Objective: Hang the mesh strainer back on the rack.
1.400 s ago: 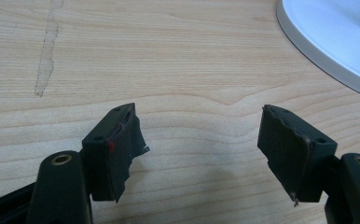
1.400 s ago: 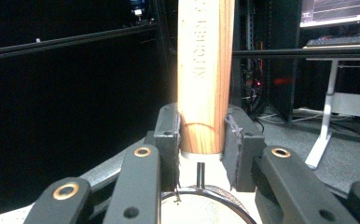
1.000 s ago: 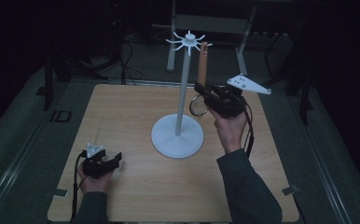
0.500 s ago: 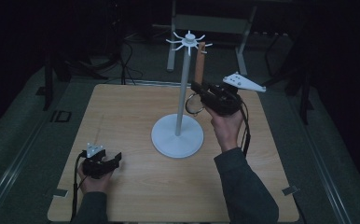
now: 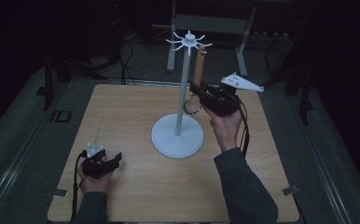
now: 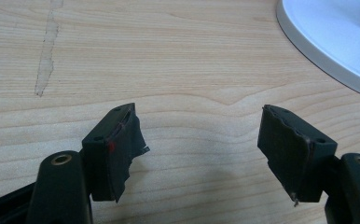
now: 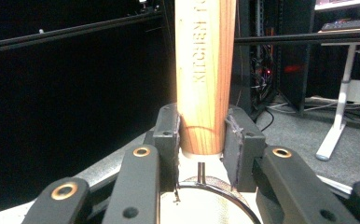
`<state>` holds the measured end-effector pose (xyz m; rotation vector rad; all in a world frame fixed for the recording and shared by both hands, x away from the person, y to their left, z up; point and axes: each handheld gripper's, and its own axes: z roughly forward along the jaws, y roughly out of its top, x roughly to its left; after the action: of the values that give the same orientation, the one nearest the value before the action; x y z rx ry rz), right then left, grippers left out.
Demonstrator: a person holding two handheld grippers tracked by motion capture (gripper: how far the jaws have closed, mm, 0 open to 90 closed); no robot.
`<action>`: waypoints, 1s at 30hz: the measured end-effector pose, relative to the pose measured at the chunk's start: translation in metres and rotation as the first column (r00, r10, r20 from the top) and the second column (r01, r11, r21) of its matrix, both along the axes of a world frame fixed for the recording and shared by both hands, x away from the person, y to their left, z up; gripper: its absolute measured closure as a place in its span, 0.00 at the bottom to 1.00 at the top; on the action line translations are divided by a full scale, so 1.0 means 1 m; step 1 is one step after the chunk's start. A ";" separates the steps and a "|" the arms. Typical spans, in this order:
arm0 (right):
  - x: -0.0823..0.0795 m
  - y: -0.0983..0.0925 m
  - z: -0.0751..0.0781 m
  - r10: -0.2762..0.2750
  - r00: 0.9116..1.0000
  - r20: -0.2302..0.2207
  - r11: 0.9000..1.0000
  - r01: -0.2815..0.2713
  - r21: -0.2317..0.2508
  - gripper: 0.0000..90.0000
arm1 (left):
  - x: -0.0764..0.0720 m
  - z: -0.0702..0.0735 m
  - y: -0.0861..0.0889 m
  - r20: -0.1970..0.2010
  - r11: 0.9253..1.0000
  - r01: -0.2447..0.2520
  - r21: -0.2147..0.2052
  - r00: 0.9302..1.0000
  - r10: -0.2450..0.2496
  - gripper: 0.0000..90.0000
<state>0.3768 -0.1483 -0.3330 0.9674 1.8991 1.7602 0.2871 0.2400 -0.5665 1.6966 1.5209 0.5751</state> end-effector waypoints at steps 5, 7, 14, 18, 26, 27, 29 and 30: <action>0.002 0.000 -0.005 0.006 1.000 -0.010 1.000 -0.006 0.005 0.76 | 0.000 0.000 0.000 0.000 1.000 0.000 0.000 1.000 0.000 0.33; 0.002 0.000 -0.005 0.006 1.000 -0.010 1.000 -0.006 0.007 0.76 | 0.000 0.000 0.000 0.000 1.000 0.000 0.000 1.000 0.000 0.33; 0.003 -0.003 -0.014 -0.015 0.999 -0.029 1.000 0.015 -0.011 0.65 | 0.000 0.000 0.000 0.000 1.000 0.000 0.000 1.000 0.000 0.33; 0.002 -0.008 -0.020 -0.028 0.999 -0.042 1.000 0.027 -0.014 0.61 | 0.000 0.000 0.000 0.000 1.000 -0.001 0.000 1.000 0.001 0.33; -0.003 -0.020 -0.026 -0.085 0.995 -0.056 0.995 0.082 -0.054 0.55 | 0.000 0.000 0.000 0.001 1.000 -0.001 0.001 1.000 0.001 0.33; -0.003 -0.021 -0.026 -0.093 0.994 -0.056 0.994 0.090 -0.062 0.55 | 0.000 0.000 0.000 0.000 1.000 -0.002 0.002 1.000 0.002 0.33; -0.005 -0.023 -0.026 -0.102 0.993 -0.053 0.992 0.098 -0.080 0.54 | 0.000 0.000 0.000 0.000 1.000 -0.002 0.002 1.000 0.002 0.33; -0.006 -0.024 -0.026 -0.108 0.993 -0.052 0.990 0.103 -0.092 0.53 | 0.000 0.000 0.000 0.000 1.000 -0.002 0.003 1.000 0.002 0.33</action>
<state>0.3707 -0.1719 -0.3590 1.0748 1.9067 1.5906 0.2872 0.2396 -0.5666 1.6972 1.5227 0.5783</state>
